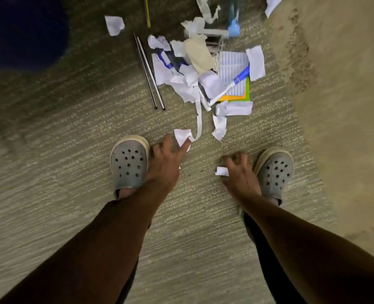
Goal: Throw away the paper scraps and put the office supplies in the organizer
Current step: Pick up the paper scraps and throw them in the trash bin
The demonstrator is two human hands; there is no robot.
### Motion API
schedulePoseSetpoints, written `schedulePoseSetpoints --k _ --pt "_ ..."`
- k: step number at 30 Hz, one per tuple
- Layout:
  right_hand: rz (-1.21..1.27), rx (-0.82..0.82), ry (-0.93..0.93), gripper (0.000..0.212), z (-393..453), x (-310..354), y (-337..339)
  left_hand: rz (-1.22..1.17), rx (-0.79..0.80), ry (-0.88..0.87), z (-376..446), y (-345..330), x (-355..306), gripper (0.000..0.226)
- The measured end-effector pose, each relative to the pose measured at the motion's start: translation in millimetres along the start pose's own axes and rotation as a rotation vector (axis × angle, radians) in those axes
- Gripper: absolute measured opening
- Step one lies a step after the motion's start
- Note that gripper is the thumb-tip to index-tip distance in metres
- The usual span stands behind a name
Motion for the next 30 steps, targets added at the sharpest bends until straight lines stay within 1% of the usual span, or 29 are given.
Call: schedulePoseSetpoints --k 2,4,7,9,10,11,12,14,15,16,17,18,21,23,24,25,26,28,29,30 --pt "0.039 -0.035 0.091 0.03 2.1 2.2 -4.0 0.034 -0.044 -0.039 3.5 -5.5 2.3 0.088" --pt "0.093 -0.04 0.134 0.023 5.4 3.8 -2.7 -0.075 -0.025 -0.066 2.6 -10.8 7.2 0.068" --pt "0.196 -0.191 0.114 0.026 14.7 12.3 14.3 -0.237 0.013 -0.066 0.6 -10.7 10.5 0.045" --pt "0.219 -0.327 0.101 0.03 26.0 22.4 30.9 -0.368 -0.054 0.009 3.6 -1.8 9.0 0.035" --pt "0.223 -0.396 0.104 0.033 32.9 27.4 39.7 -0.431 -0.121 0.031 6.1 5.4 6.5 0.034" --pt "0.217 -0.442 0.108 0.039 40.2 31.2 47.8 -0.474 -0.203 0.031 9.4 13.4 2.9 0.036" --pt "0.189 -0.448 0.101 0.05 48.5 34.0 54.3 -0.505 -0.281 0.022 13.5 21.6 -1.6 0.041" --pt "0.081 -0.339 0.049 0.081 65.2 36.5 62.4 -0.539 -0.374 -0.007 24.4 37.4 -11.2 0.055" --pt "0.036 -0.275 0.024 0.092 73.0 36.9 64.2 -0.544 -0.376 -0.032 31.5 42.9 -16.3 0.063" --pt "-0.005 -0.228 0.014 0.096 79.7 36.7 65.0 -0.543 -0.355 -0.063 39.3 47.3 -21.6 0.07" --pt "-0.047 -0.205 0.019 0.093 83.9 36.4 65.0 -0.533 -0.318 -0.091 46.9 49.0 -26.6 0.073" --pt "-0.087 -0.21 0.031 0.086 87.7 36.2 66.2 -0.511 -0.281 -0.108 54.8 49.5 -30.0 0.069" --pt "-0.125 -0.273 0.079 0.062 94.0 36.3 71.0 -0.404 -0.238 -0.098 71.3 50.2 -33.4 0.036" --pt "-0.086 -0.272 0.128 0.047 95.1 36.0 70.9 -0.388 -0.275 -0.069 76.4 51.4 -31.9 0.025" --pt "-0.058 -0.266 0.146 0.04 94.5 35.8 70.4 -0.405 -0.323 -0.043 77.8 53.9 -29.9 0.027" --pt "-0.032 -0.262 0.15 0.035 93.6 35.1 69.6 -0.442 -0.373 -0.004 79.1 57.1 -26.8 0.036" --pt "-0.01 -0.263 0.139 0.034 93.1 33.8 68.8 -0.501 -0.413 0.05 80.9 61.2 -22.7 0.052" --pt "0.037 -0.259 0.084 0.043 92.3 31.1 67.5 -0.589 -0.442 0.133 86.5 70.0 -13.1 0.092" --pt "0.072 -0.255 0.048 0.048 92.2 29.5 67.6 -0.598 -0.44 0.149 91.3 74.8 -8.8 0.108" --pt "0.122 -0.252 0.012 0.051 92.5 27.7 67.9 -0.596 -0.432 0.162 97.1 79.1 -5.4 0.118"
Point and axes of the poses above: each hand's wrist, its own z-axis towards the middle knuckle, its own y-axis out of the back of the hand, x = y × z, the point moved 2 cm from there along z, towards the middle knuckle, and after that the axes turned 6 degrees about -x, right-handed, at the moved point
